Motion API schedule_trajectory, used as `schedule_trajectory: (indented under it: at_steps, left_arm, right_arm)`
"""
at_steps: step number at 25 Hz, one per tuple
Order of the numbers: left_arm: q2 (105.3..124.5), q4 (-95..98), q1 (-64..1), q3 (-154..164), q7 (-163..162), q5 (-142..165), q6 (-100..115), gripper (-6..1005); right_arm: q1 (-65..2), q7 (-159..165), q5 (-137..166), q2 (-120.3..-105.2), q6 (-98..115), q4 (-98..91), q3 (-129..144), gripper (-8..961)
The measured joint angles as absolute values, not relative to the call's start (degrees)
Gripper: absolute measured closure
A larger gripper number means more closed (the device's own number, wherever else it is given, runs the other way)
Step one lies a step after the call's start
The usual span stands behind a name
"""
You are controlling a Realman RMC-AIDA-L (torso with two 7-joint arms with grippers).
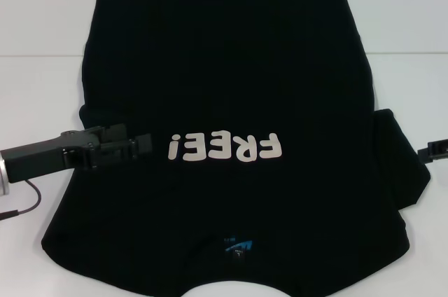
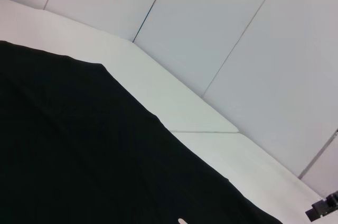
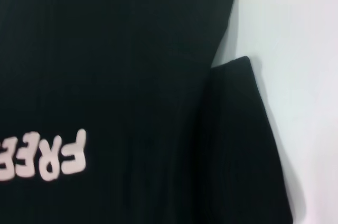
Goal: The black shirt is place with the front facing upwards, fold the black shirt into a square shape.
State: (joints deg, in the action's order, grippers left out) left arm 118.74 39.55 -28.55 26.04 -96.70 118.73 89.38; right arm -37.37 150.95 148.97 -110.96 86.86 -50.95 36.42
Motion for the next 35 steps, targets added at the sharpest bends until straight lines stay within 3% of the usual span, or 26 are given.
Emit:
schedule_trajectory:
  at_steps: [35]
  left_arm:
    - [119.10,39.6,-27.9,25.9,-96.6,118.7,88.6,80]
  right_arm:
    - [-38.6,148.2,149.2,-113.47,73.4,-44.6,42.7,38]
